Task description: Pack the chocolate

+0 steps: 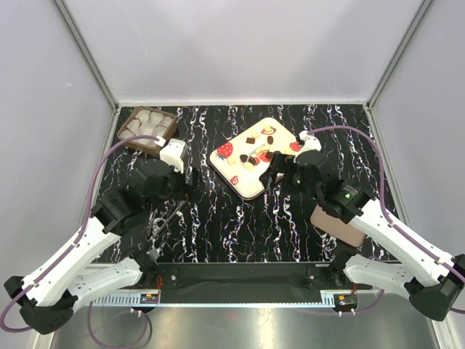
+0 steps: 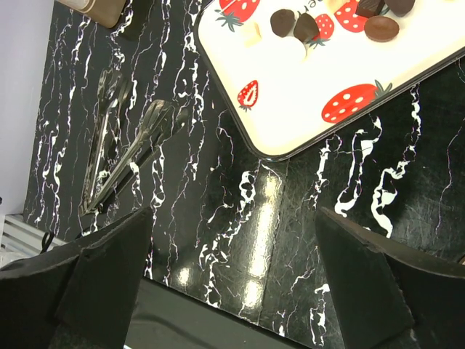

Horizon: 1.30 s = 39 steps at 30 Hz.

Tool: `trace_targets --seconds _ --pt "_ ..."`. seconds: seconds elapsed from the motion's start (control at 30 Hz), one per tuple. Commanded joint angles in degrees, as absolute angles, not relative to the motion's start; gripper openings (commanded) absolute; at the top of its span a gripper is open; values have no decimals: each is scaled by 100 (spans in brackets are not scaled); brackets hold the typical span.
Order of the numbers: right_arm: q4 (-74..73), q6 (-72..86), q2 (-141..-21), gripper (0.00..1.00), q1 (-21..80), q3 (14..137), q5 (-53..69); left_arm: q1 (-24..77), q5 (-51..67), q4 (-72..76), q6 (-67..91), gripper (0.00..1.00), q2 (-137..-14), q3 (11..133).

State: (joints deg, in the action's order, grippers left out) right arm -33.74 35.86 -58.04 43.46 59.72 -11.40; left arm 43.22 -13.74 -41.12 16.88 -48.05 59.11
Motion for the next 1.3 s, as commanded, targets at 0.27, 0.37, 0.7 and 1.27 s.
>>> trace_targets --seconds 0.27,0.37,0.7,1.27 --pt "-2822 3472 -5485 100 4359 5722 -1160 3938 -1873 -5220 1161 99 -6221 6504" --pt "-2655 3498 -5214 100 4351 5573 -907 3360 -1391 -5449 1326 97 -6959 6521" --pt "-2241 3428 -4166 100 4359 4922 -747 2989 -1275 -4694 1415 77 -8278 5925" --pt "-2689 2988 -4043 100 4359 5080 -1309 2321 -694 -3639 1547 37 -10001 6459"
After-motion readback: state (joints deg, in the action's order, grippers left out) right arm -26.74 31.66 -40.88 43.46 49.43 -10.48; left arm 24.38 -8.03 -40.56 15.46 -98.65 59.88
